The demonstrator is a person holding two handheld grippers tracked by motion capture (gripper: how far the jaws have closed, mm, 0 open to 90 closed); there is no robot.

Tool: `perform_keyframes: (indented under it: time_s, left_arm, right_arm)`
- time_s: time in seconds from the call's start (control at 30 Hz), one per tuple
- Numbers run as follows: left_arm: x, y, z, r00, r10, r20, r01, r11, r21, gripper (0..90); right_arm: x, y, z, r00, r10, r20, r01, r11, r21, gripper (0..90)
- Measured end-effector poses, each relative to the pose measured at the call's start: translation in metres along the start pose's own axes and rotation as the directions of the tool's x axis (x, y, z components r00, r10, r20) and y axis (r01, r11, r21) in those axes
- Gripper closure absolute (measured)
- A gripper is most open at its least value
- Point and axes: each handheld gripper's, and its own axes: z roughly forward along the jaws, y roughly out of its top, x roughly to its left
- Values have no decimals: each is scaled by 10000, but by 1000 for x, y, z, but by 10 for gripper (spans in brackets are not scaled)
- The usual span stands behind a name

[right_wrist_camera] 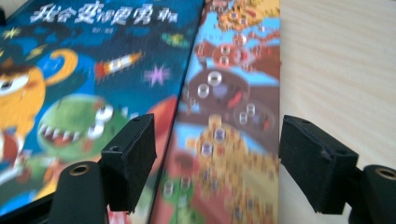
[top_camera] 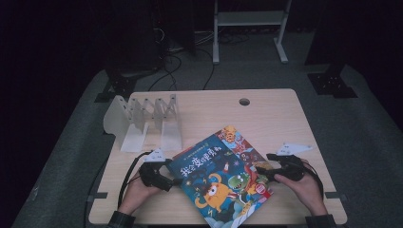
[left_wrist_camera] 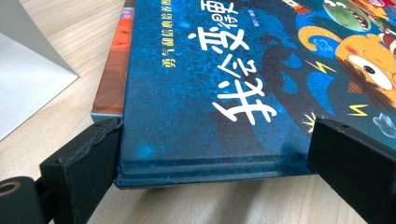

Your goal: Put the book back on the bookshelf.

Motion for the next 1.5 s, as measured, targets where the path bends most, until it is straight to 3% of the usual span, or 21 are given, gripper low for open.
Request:
perform_keyframes:
  time_s: [0.07, 0.37, 0.63, 0.8, 0.93, 1.27, 1.5]
  left_arm:
    - [0, 0, 0, 10000, 29, -10, -29, 10000, 13, 30]
    - [0, 1, 0, 10000, 46, -23, -46, 10000, 21, 30]
    - [-1, 1, 0, 9999, 55, -87, -54, 10000, 32, 31]
    - [-2, 1, -1, 9999, 52, -110, -51, 10000, 52, 30]
    - [-3, -1, -2, 10000, 54, -33, -54, 9999, 109, 23]
    - [-7, -2, -3, 9998, 172, 103, -175, 9996, 224, 14]
    - [-10, -3, -4, 9996, 231, 187, -236, 9994, 272, 13]
  right_arm:
    - [1, -13, -9, 10000, 58, 29, -59, 10000, 47, 258]
    - [6, -39, -34, 9998, 129, 169, -130, 9999, 58, 255]
    - [16, -65, -50, 9999, 152, -70, -152, 9999, -23, 250]
    - [21, -65, -41, 9999, -17, 123, 15, 9999, 115, 244]
    - [21, -62, -36, 9999, 106, 102, -107, 9999, 133, 243]
    - [8, -47, -26, 9970, -89, 775, 59, 9992, 386, 240]
    - [-2, -36, -19, 9950, -136, 993, 79, 9983, 573, 240]
